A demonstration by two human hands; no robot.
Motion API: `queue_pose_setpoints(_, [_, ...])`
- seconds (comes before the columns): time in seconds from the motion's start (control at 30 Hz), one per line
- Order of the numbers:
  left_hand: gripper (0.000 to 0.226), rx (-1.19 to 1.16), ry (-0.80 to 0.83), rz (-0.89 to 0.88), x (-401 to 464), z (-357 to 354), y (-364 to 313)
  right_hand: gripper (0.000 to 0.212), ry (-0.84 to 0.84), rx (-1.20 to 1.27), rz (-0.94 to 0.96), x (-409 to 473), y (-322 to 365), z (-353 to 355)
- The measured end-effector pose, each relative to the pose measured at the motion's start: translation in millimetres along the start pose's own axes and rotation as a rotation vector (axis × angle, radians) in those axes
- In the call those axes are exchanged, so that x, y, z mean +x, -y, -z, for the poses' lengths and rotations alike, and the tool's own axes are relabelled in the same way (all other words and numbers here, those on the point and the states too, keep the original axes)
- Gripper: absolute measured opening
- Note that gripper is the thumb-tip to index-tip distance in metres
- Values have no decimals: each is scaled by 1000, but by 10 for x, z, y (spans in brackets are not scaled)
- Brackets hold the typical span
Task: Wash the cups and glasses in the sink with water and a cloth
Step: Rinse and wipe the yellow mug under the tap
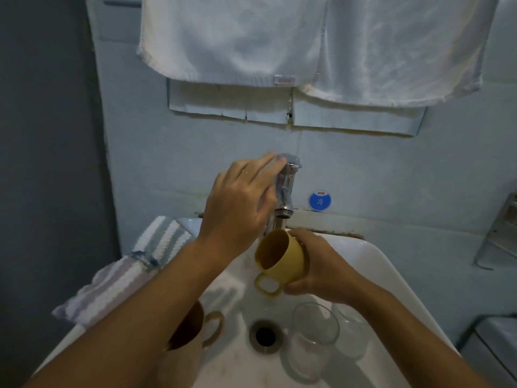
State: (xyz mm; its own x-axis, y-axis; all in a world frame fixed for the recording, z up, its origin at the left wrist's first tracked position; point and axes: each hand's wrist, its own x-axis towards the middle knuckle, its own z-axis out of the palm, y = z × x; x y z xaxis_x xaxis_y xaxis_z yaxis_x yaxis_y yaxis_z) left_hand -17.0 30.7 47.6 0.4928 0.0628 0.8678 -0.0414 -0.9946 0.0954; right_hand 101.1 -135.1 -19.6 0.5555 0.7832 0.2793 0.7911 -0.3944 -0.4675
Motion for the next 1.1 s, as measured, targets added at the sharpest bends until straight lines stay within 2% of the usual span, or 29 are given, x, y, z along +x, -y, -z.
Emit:
queue_pose_setpoints(0.07, [46,-30,0,63,-102,100,43,96,-28,-111,45,-18,17,10])
queue_pose_setpoints(0.17, [34,-53,66,248,-274,292,156,96,-56,-247,114,-44,79,13])
queue_pose_setpoints(0.23, [24,14,160,343,-445,403,297,94,-79,-349,163,-46,119,-4])
queue_pose_setpoints(0.37, [24,201,340,459,-752,680,626,97,-107,-492,223,-51,171,-40])
queue_pose_setpoints(0.47, [29,279,463,625,-838,847,1080,101,-138,-520,253,-63,231,-57])
queue_pose_setpoints(0.57, [32,256,766,781,-900,925,1418,101,-190,-517,281,-59,240,-51])
queue_pose_setpoints(0.67, [60,182,967,833,-1039,939,1582,106,-225,-488,313,-51,240,-56])
queue_pose_setpoints(0.77, [96,-7,968,960,-1172,988,1616,109,-229,-459,316,-48,251,-71])
queue_pose_setpoints(0.87, [104,-274,893,1133,-1244,1058,1579,111,-227,-434,303,-53,248,-60])
queue_pose_setpoints(0.97, [117,-350,856,1174,-1274,1132,1571,111,-217,-426,292,-53,235,-46])
queue_pose_setpoints(1.03, [110,-352,800,1194,-1273,1152,1539,111,-206,-414,285,-50,235,-54])
queue_pose_setpoints(1.1, [90,-364,746,1209,-1270,1143,1504,110,-197,-397,270,-51,241,-64])
